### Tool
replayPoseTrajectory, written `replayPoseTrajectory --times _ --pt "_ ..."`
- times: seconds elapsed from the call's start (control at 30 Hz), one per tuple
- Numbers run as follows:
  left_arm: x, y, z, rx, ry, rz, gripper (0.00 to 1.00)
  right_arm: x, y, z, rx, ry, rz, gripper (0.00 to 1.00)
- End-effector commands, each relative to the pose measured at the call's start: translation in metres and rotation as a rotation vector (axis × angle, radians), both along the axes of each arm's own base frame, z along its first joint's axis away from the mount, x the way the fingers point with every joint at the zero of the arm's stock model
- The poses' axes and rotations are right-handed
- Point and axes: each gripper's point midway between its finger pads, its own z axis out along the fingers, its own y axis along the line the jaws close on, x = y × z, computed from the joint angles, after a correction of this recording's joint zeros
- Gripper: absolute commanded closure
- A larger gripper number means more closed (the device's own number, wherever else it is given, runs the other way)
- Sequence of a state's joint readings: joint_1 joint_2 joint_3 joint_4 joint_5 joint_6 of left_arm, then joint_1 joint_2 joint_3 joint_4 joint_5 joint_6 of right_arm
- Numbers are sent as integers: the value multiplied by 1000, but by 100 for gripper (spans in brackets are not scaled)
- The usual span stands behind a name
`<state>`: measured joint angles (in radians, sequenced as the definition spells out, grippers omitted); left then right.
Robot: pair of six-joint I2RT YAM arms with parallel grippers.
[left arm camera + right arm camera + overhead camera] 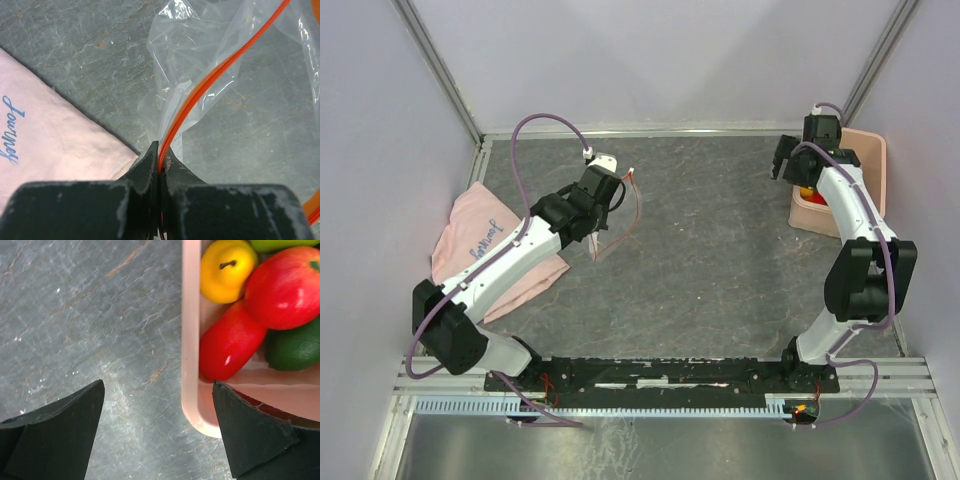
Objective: Place the food in the zip-top bag and seal the zipper
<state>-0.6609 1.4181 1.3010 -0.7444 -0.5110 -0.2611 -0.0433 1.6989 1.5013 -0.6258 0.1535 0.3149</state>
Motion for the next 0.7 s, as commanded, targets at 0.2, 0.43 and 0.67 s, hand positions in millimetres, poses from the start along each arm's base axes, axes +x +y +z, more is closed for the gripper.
replayPoseTrajectory --times 0.2,0.43,0.67 --pt "2 0 17 -29 -51 -39 97 -42 35 -18 128 100 148 5" --pt "1 -1 16 -33 -45 -46 97 -87 65 -26 167 162 235 7" --pt "1 -1 16 -34 -46 -48 97 -138 94 -25 186 191 301 8"
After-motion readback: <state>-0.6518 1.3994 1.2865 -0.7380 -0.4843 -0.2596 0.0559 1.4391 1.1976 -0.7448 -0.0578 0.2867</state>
